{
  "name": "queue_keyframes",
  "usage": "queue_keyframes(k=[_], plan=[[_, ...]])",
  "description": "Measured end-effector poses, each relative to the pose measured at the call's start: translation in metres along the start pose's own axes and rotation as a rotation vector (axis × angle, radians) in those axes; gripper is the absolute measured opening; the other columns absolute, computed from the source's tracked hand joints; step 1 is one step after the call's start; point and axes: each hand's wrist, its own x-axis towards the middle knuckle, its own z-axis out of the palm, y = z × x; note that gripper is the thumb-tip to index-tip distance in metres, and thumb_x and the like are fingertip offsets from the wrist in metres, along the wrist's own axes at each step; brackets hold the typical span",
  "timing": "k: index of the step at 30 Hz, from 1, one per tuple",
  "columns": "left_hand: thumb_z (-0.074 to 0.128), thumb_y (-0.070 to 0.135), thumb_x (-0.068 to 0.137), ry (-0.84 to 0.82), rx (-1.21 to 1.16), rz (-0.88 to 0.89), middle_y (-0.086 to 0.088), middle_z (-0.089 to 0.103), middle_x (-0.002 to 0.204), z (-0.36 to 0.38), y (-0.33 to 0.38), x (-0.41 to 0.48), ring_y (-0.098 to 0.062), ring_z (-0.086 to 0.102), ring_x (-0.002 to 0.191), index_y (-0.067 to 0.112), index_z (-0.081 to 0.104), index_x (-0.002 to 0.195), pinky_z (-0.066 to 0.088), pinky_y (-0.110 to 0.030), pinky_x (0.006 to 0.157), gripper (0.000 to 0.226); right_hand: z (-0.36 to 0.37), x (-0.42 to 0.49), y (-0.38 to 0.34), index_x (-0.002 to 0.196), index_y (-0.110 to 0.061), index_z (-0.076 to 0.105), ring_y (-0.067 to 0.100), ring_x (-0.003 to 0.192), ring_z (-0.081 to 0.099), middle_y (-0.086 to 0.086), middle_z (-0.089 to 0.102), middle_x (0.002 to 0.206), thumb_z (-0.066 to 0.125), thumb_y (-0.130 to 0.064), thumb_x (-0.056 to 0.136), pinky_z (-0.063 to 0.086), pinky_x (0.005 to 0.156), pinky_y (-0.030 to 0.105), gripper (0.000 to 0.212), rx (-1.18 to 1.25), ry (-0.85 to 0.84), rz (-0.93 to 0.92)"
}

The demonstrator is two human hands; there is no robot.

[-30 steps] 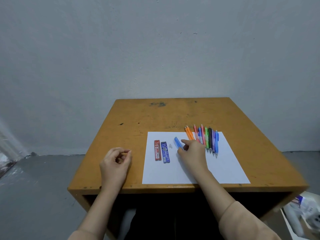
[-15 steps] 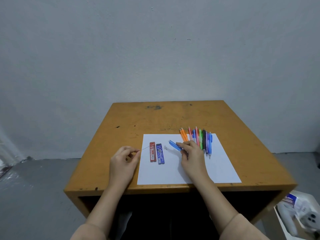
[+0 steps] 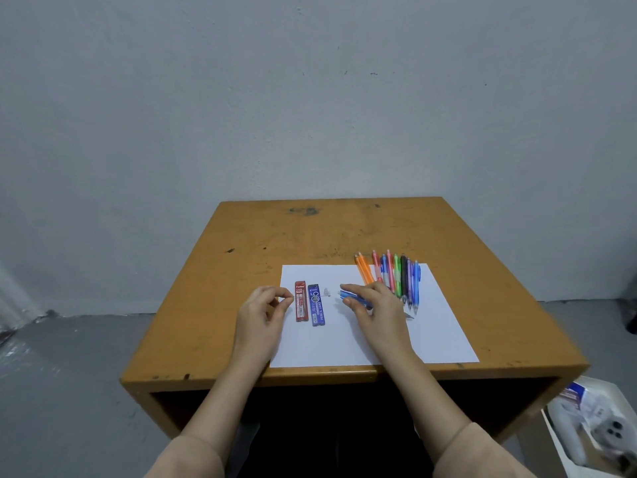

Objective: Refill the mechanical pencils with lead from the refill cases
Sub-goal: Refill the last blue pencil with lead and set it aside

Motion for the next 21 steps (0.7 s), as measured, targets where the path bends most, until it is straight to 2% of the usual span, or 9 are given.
queue_keyframes(k=[3,10,16,21], plan=[[0.065,0.006,0.086,0.004,-0.013,0.005,0.008,0.062,0.087,-0.0005,-0.0002,-0.0001,-0.005,0.055,0.077,0.023,0.065,0.079,0.039,-0.01,0.058,0.019,0.0026,0.0004,0.0,0.115,-0.029,0.069,0.013,0.09,0.052,-0.01,0.051,0.09,0.064,-0.022,0.089,0.05,0.082,0.034,0.027,-0.005,0.002,-0.008],[0.066,0.005,0.086,0.02,0.006,0.058,0.01,0.061,0.086,-0.0003,0.0,-0.003,-0.001,0.054,0.072,0.019,0.068,0.081,0.039,-0.009,0.058,0.015,0.0075,0.0029,-0.0009,0.111,-0.018,0.07,0.013,0.1,0.055,-0.004,0.063,0.105,0.058,-0.008,0.092,0.047,0.094,0.038,0.025,0.027,-0.087,-0.059],[0.067,0.002,0.084,0.035,-0.007,0.066,0.008,0.062,0.084,-0.0001,-0.0006,-0.0038,-0.007,0.054,0.07,0.02,0.066,0.079,0.038,-0.009,0.058,0.019,0.0086,-0.0019,0.0014,0.109,-0.025,0.071,0.015,0.09,0.056,-0.007,0.06,0.094,0.062,-0.02,0.091,0.051,0.081,0.038,0.021,0.117,-0.067,-0.089],[0.067,0.003,0.084,0.031,0.005,0.076,0.011,0.061,0.084,-0.0001,-0.001,-0.004,-0.007,0.054,0.069,0.02,0.067,0.08,0.037,-0.009,0.057,0.017,0.0085,-0.003,0.0026,0.109,-0.026,0.071,0.015,0.09,0.056,-0.007,0.059,0.093,0.062,-0.021,0.091,0.05,0.081,0.039,0.021,0.107,-0.058,-0.098]])
